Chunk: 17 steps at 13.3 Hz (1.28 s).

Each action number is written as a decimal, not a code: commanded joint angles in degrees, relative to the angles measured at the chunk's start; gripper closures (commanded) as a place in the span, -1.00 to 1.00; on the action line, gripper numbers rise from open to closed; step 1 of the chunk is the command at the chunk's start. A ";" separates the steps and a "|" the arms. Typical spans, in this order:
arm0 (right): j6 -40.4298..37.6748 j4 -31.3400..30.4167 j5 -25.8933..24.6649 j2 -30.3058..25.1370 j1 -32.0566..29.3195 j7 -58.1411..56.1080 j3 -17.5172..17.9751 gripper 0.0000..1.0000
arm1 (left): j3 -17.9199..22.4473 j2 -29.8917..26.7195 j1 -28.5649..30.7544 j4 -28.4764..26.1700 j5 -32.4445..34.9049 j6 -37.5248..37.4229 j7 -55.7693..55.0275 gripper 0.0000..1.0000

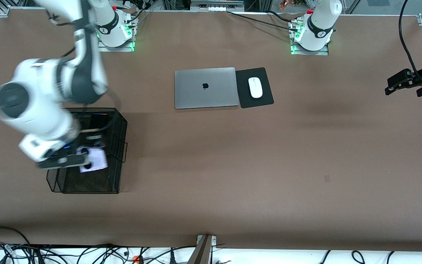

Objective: Place phones with both arms
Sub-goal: 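Carry the white phone with the right gripper over the organizer's back pocket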

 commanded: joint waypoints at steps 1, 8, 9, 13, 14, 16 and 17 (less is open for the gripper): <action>5.05 0.37 4.74 3.98 -5.24 -4.35 1.32 0.21 | 0.34 0.73 -0.02 1.80 -1.07 -1.44 1.18 -1.00; 9.82 0.02 12.65 13.56 -7.81 -4.71 2.19 0.12 | 0.25 0.73 0.69 1.80 -1.07 -1.52 1.18 -1.00; 9.82 0.02 13.89 14.36 -8.33 -4.79 2.37 0.12 | 0.25 0.73 0.69 1.80 -1.07 -1.52 1.18 -1.00; 9.82 -0.07 15.48 15.86 -8.51 -3.66 2.38 -1.00 | 0.25 0.73 0.69 1.80 -1.07 -1.61 1.18 -1.00; 9.82 -0.07 15.57 15.86 -8.60 -3.65 2.38 -1.00 | 0.25 0.73 0.69 1.80 -1.07 -1.61 1.18 -1.00; 9.73 0.19 15.92 15.60 -8.60 -3.83 2.29 -1.00 | 0.25 0.73 0.69 1.80 -1.07 -1.61 1.26 -1.00; 9.47 0.46 15.92 15.25 -8.60 -4.09 2.20 -1.00 | 0.25 0.73 0.69 1.80 -1.07 -1.61 1.18 -1.00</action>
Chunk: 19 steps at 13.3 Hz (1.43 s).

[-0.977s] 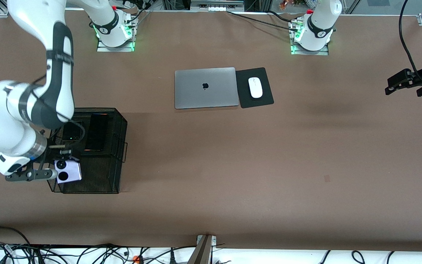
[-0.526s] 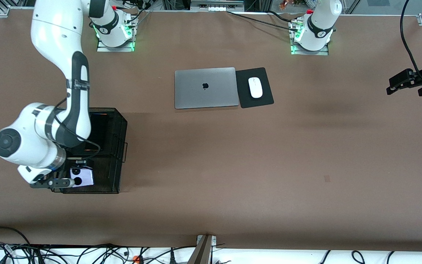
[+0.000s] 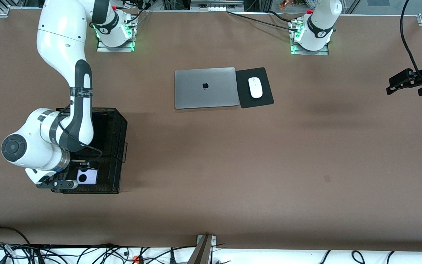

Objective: Place phones with both arms
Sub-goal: 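Lower the white phone into the organizer, open and lift the right gripper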

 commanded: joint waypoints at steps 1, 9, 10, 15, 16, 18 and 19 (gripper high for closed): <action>-0.82 1.22 1.13 -1.54 -0.60 -0.21 0.16 -1.00 | 0.09 0.73 0.32 1.77 -1.07 -1.25 1.17 -1.00; -11.72 1.40 -1.94 -9.98 0.99 -0.65 -3.18 -1.00 | 0.09 0.73 0.23 1.77 -1.07 -1.25 1.17 -1.00; -12.34 1.40 -2.21 -10.24 1.25 -0.65 -3.18 -1.00 | 0.09 0.73 0.32 1.77 -1.07 -1.25 1.17 -1.00; -15.86 -2.54 -16.50 -21.81 2.30 7.59 1.81 -1.00 | 0.00 0.73 0.23 1.77 -1.07 -1.25 1.17 -1.00; -15.86 -4.91 -19.58 -25.59 2.30 9.61 4.09 -1.00 | 0.00 0.73 0.32 1.77 -1.07 -1.25 1.17 -1.00; -15.86 -10.53 -26.96 -33.85 1.87 14.45 8.66 -1.00 | 0.00 0.73 0.23 1.77 -1.07 -1.25 1.17 -1.00; -15.94 -12.82 -29.86 -37.98 0.73 16.64 11.38 -1.00 | 0.00 0.73 0.23 1.77 -1.07 -1.25 1.17 -1.00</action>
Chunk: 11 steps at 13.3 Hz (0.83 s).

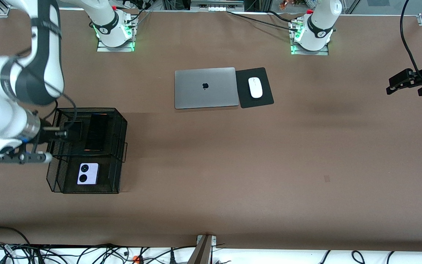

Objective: Place phones with both arms
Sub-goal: 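Lower the white phone into the organizer, open and lift the right gripper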

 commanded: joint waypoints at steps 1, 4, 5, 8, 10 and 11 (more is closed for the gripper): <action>0.32 -10.03 -7.39 -13.73 -3.78 4.97 8.70 -1.00 | 0.03 0.72 0.24 1.75 -1.07 -1.23 1.17 -1.00; -4.59 -10.84 -10.31 -20.25 -16.07 5.59 21.44 -1.00 | 0.03 0.72 0.24 1.75 -1.07 -1.23 1.17 -1.00; -5.56 -10.67 -10.31 -21.31 -19.59 5.33 24.18 -1.00 | 0.03 0.72 0.32 1.75 -1.07 -1.23 1.17 -1.00; -8.64 -10.14 -11.97 -23.16 -28.64 4.45 30.77 -1.00 | 0.03 0.72 0.32 1.75 -1.07 -1.23 1.17 -1.00; -8.21 -10.05 -12.95 -23.26 -36.28 4.54 37.18 -1.00 | 0.03 0.72 0.32 1.75 -1.07 -1.23 1.26 -1.00; -7.51 -10.05 -13.03 -23.00 -39.02 4.62 39.39 -1.00 | 0.03 0.72 0.32 1.75 -1.07 -1.23 1.26 -1.00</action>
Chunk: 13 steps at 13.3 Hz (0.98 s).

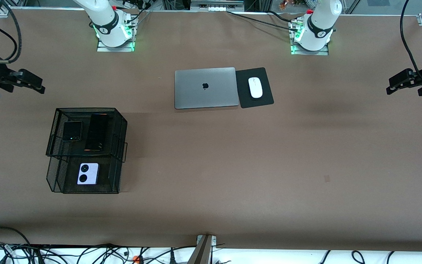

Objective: Place phones with both arms

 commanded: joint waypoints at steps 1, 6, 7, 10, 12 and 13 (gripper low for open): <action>1.58 -1.23 -1.17 -0.61 -6.63 -0.06 5.94 -1.00 | 0.04 0.71 0.32 1.72 -1.07 -1.23 1.35 -1.00; 1.15 0.88 -1.79 -0.08 -6.46 -0.24 6.03 -1.00 | 0.04 0.71 0.32 1.72 -1.07 -1.23 1.35 -1.00; 1.07 0.79 -1.61 -0.16 -6.46 -0.15 6.03 -1.00 | 0.04 0.71 0.32 1.72 -1.07 -1.23 1.35 -1.00; -0.17 0.79 -1.00 -0.25 -6.46 0.46 5.94 -1.00 | 0.13 0.71 0.32 1.72 -1.07 -1.23 1.35 -1.00; -0.08 0.79 -0.65 -0.25 -6.46 0.64 5.85 -1.00 | 0.13 0.71 0.32 1.72 -1.07 -1.23 1.35 -1.00; -0.08 0.70 -0.12 -0.25 -6.46 0.64 5.85 -1.00 | 0.13 0.71 0.32 1.72 -1.07 -1.23 1.35 -1.00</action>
